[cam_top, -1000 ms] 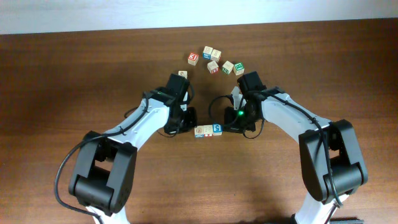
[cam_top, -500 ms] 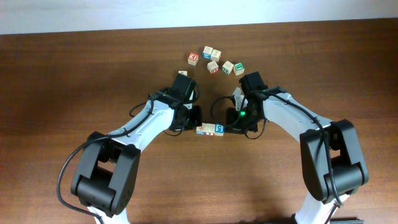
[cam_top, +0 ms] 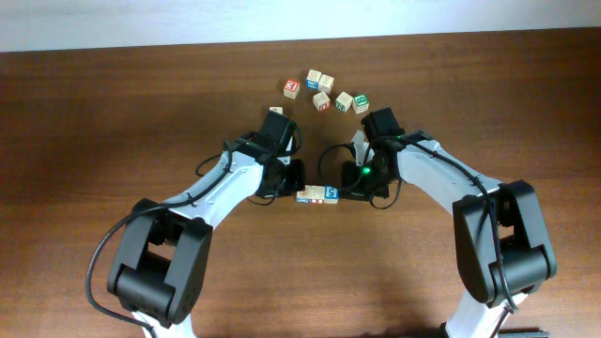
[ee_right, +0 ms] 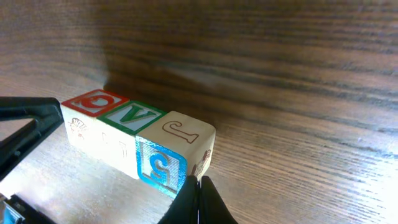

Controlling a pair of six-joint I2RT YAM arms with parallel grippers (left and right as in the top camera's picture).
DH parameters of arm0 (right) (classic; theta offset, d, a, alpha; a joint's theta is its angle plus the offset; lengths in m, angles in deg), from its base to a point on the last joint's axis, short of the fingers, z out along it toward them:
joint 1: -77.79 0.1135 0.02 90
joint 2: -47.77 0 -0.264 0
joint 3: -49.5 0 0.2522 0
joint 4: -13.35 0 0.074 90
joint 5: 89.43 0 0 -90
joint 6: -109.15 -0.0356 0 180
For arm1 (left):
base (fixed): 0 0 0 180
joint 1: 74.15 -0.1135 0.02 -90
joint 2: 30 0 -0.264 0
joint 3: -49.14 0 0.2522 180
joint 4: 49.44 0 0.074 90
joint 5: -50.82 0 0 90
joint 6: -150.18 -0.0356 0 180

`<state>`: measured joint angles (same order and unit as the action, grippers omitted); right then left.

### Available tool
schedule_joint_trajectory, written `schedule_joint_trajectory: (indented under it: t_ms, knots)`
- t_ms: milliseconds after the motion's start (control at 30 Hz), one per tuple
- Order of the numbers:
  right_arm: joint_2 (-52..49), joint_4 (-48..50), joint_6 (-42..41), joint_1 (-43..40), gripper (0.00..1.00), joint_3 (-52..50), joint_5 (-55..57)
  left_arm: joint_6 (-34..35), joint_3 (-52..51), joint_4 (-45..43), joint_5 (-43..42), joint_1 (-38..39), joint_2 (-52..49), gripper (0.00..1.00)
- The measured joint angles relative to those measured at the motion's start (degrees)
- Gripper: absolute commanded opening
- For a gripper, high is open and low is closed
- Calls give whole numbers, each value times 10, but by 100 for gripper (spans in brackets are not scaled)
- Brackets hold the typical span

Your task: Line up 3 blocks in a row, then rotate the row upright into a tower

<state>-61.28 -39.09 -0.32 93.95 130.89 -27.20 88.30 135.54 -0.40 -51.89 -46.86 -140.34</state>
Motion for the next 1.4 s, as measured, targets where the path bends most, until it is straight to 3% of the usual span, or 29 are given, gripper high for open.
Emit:
schedule_joint_trajectory:
  t_ms: [367,667,1400]
  knots:
    - [0,5,-1,-5,5,0,7,-17,0,0,9,10,0,0]
    - [0,7,-3,-3,13,0,-9,-63,6,24,-20,-24,0,1]
    - [0,9,-4,-2,8,0,-6,-119,12,47,-20,-24,0,0]
